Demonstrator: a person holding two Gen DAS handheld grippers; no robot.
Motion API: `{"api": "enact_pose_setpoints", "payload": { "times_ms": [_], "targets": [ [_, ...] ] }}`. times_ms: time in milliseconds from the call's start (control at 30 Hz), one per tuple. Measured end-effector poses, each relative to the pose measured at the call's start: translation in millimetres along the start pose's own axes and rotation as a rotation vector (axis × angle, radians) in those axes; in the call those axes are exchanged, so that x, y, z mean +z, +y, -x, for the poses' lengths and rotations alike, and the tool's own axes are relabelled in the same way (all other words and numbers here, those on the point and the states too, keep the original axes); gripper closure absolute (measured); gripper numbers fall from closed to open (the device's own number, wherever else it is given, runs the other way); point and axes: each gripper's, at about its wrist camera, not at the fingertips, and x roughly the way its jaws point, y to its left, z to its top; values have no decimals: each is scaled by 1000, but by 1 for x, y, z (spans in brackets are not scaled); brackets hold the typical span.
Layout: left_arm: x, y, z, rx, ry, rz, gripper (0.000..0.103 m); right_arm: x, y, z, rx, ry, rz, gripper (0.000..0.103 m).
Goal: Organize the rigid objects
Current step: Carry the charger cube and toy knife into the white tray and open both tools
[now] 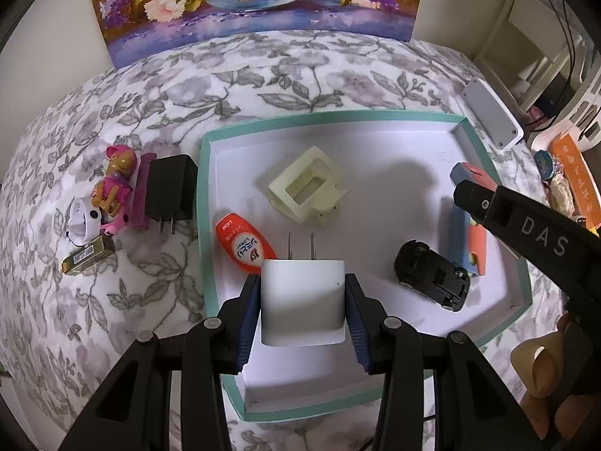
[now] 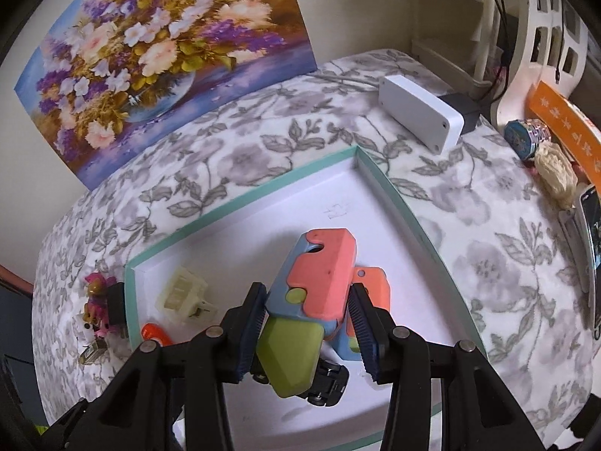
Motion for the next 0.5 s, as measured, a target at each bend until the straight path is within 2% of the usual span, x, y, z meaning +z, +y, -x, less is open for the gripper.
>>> {"api": "enact_pose_setpoints", "payload": {
  "times_ms": [300, 500],
  "targets": [
    [0, 2, -9, -30, 26, 5, 58, -6, 6, -11, -8, 35, 28, 54],
    [0, 2, -13, -23, 37, -3, 58, -7, 6, -14, -9, 47, 28, 54]
  ]
}}
